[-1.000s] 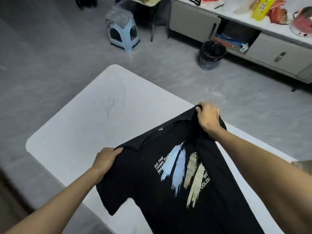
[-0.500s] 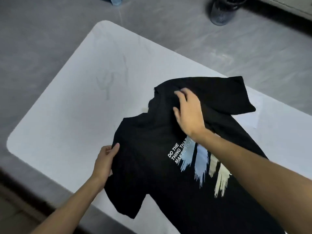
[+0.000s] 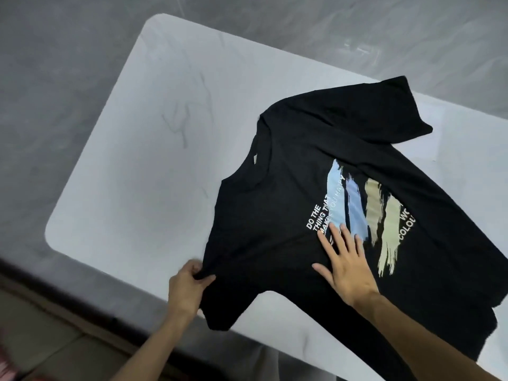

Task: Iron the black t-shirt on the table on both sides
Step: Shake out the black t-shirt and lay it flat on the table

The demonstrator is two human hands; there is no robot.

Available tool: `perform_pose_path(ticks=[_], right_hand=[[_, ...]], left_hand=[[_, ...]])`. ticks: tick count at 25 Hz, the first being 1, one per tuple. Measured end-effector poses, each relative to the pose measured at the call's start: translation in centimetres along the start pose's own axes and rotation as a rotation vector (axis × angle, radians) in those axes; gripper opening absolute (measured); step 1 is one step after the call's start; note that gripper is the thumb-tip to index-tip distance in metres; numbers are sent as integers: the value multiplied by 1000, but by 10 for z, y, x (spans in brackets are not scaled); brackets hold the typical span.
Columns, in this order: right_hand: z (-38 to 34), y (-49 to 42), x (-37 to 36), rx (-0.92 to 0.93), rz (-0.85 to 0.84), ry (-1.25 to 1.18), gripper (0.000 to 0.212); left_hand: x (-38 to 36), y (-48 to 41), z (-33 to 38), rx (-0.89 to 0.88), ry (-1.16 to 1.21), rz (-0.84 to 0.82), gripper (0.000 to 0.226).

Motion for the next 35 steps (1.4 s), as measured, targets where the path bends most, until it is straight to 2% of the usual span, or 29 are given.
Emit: perform_pose_path(ticks=[1, 3, 5, 8, 9, 11, 13, 16, 17, 19, 21, 22, 24, 27, 29, 30, 32, 34, 35], right_hand=[[0, 1, 4, -7, -3, -19, 71], [-2, 6, 21, -19, 68, -114, 63], [26, 16, 51, -156, 216, -251, 49], [147, 53, 84, -687, 433, -269, 45], [195, 68, 84, -850, 448, -236, 48], [273, 93, 74, -1049, 333, -179, 52], [313, 104, 55, -1103, 174, -220, 44], [330, 103, 47, -1058, 181, -358, 13], [338, 97, 54, -1015, 221, -368, 13], [369, 80, 87, -940, 404, -285, 19], [409, 69, 124, -938, 591, -221, 19], [424, 68, 129, -954, 619, -238, 19], [431, 76, 111, -1063, 529, -319, 29], [411, 109, 53, -1380, 259, -622, 56], [408, 113, 35, -1447, 219, -826, 44], [414, 108, 37, -1428, 262, -854, 32], [434, 96, 56, -1364, 430, -760, 18], [442, 86, 79, -1231, 618, -648, 21], [435, 85, 84, -1156, 637, -634, 29]], left_hand=[[7, 3, 0, -36, -147, 34, 26], [12, 12, 24, -239, -433, 161, 55], [-3, 28, 79, -509, -433, 261, 64], [-65, 62, 170, -905, -446, 163, 64], [-93, 72, 192, -992, -493, 105, 68], [-154, 88, 228, -1079, -635, -9, 82], [-206, 102, 253, -1068, -806, -92, 98], [-262, 115, 266, -927, -982, -138, 118], [-273, 117, 266, -873, -1040, -136, 124], [-281, 118, 265, -789, -1129, -129, 133], [-284, 118, 266, -734, -1168, -141, 136], [-284, 118, 269, -713, -1179, -142, 137], [-284, 122, 274, -682, -1213, -133, 139], [-285, 131, 281, -695, -1234, -121, 137], [-283, 137, 293, -777, -1171, -47, 135], [-284, 140, 296, -805, -1138, -30, 136], [-294, 143, 293, -800, -1150, -91, 142], [-303, 146, 285, -788, -1201, -132, 143], [-307, 146, 283, -784, -1213, -133, 142]])
Point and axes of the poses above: each hand's wrist, its own y-axis away from the middle knuckle, its own x-axis out of the back of the hand, z = x × y, the point moved 8 cm from there along -y, towards the middle knuckle, and after that the axes turned 12 degrees about z, right-handed, at the moved point
